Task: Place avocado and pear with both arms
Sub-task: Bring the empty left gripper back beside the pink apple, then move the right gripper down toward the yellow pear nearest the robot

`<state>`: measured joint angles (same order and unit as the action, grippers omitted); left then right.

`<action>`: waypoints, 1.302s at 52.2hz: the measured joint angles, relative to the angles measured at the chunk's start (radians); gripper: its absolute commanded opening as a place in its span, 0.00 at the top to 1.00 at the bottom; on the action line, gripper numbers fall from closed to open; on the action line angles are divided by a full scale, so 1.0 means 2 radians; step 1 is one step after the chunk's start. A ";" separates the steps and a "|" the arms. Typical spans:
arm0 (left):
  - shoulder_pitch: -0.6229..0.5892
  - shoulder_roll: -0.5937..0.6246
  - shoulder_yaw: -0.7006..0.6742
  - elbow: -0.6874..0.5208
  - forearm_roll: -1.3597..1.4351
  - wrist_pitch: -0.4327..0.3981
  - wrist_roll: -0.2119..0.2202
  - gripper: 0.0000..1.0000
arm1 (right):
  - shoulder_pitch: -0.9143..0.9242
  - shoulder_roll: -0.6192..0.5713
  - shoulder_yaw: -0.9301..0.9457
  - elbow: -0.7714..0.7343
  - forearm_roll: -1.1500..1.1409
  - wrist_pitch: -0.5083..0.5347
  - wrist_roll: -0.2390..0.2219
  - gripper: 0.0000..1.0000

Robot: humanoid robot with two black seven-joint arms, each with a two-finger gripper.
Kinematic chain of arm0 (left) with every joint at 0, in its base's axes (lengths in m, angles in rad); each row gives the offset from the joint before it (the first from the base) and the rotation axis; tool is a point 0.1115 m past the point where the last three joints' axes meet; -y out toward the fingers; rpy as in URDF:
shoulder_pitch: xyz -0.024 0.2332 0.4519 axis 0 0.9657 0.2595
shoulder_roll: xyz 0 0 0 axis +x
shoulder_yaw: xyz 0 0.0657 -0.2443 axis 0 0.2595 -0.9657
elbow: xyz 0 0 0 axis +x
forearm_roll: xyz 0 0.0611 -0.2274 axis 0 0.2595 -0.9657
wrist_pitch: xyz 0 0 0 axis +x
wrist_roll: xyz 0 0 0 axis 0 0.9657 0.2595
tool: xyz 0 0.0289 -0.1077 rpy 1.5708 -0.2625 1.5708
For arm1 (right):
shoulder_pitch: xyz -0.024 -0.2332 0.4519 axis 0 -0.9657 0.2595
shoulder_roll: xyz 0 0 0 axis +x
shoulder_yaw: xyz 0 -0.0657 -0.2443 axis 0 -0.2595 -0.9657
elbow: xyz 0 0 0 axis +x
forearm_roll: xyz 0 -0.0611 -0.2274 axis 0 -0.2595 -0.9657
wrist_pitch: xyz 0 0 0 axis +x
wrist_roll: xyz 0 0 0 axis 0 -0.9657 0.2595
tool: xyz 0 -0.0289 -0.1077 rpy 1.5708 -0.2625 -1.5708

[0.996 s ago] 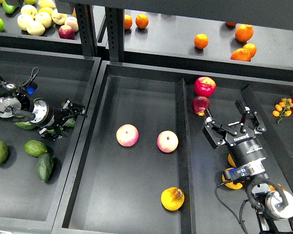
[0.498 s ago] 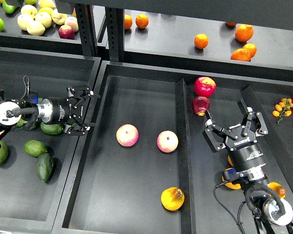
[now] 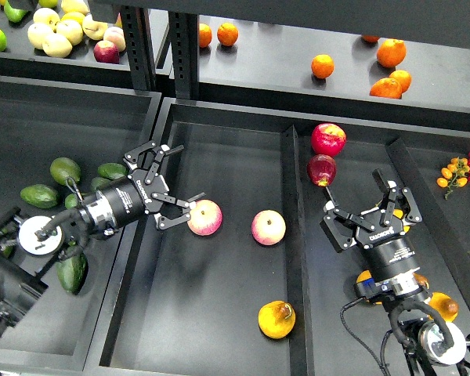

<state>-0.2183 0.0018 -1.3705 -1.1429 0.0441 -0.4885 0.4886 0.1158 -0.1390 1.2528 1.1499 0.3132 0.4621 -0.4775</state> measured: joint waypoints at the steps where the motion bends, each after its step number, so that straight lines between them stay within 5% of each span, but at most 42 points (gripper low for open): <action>1: 0.003 0.000 -0.001 -0.004 0.000 0.000 0.000 0.01 | 0.001 -0.004 -0.002 0.000 0.000 0.000 -0.001 0.00; 33: 0.079 -0.001 0.002 -0.034 -0.001 0.000 0.000 0.01 | 0.063 -0.216 -0.183 0.003 -0.057 0.013 -0.006 0.00; 68: 0.085 -0.001 0.018 -0.046 -0.001 0.000 0.000 0.01 | 0.126 -0.216 -0.330 -0.051 -0.166 0.013 -0.006 0.01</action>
<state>-0.0490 -0.0001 -1.3347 -1.2346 0.0413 -0.4890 0.4887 0.3676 -0.5710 0.5938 1.0473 -0.0188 0.4888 -0.4888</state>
